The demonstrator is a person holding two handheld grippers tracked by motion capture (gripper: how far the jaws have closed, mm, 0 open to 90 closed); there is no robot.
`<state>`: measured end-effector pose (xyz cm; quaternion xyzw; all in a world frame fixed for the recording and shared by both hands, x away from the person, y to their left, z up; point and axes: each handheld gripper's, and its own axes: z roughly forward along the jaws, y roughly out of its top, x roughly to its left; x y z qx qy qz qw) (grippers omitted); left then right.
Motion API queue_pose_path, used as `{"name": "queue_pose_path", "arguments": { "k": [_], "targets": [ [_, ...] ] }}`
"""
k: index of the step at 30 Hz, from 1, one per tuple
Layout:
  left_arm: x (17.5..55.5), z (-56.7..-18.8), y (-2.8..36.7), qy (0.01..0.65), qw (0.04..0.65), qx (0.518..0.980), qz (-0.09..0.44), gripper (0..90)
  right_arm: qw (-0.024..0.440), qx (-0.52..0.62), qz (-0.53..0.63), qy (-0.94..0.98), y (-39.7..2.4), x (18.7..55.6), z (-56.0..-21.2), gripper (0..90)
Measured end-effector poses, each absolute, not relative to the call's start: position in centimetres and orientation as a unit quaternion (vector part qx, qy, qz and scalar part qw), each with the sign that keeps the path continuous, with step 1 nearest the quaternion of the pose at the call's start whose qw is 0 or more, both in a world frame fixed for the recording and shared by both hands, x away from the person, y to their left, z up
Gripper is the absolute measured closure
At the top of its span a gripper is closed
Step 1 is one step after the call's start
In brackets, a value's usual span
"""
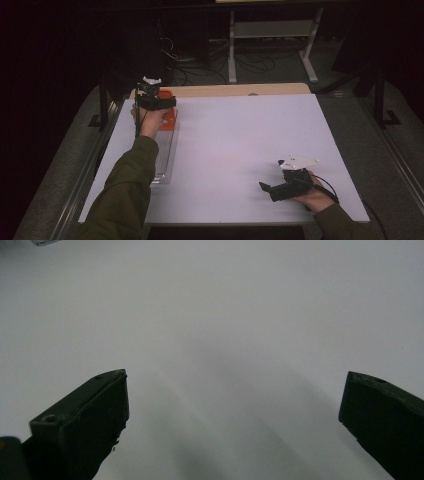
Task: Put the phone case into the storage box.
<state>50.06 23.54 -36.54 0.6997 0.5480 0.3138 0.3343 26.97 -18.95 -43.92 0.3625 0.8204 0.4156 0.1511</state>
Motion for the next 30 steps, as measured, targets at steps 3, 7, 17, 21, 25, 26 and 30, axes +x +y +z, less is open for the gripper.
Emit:
{"name": "queue_pose_path", "arguments": {
  "k": [3, 7, 17, 21, 25, 26, 30],
  "targets": [
    [50.2, -36.4, 23.7, 0.55, 0.337, 0.699, 0.309, 8.4, 0.149, 0.364, 0.415, 0.82, -18.9, 26.9, -43.9, 0.0],
    [50.2, -36.4, 23.8, 0.551, 0.336, 0.699, 0.307, 1.9, 0.148, 0.365, 0.416, 0.82, -18.9, 26.9, -43.9, 0.0],
    [49.8, -36.0, 24.1, 0.531, 0.34, 0.722, 0.286, 0.0, 0.149, 0.365, 0.415, 0.82, -19.0, 26.9, -43.9, 0.0],
    [49.4, -35.7, 24.2, 0.517, 0.338, 0.738, 0.27, 0.0, 0.149, 0.364, 0.415, 0.82, -18.9, 27.0, -43.9, 0.0],
    [49.1, -35.4, 24.4, 0.51, 0.343, 0.744, 0.261, 0.0, 0.149, 0.364, 0.416, 0.82, -18.9, 27.0, -43.9, 0.0],
    [48.9, -35.2, 24.4, 0.508, 0.344, 0.746, 0.26, 0.0, 0.149, 0.364, 0.416, 0.82, -18.9, 27.0, -43.9, 0.0],
    [48.6, -34.8, 24.6, 0.5, 0.342, 0.753, 0.257, 0.0, 0.15, 0.363, 0.416, 0.82, -18.9, 27.0, -43.9, 0.0]
  ]
}}
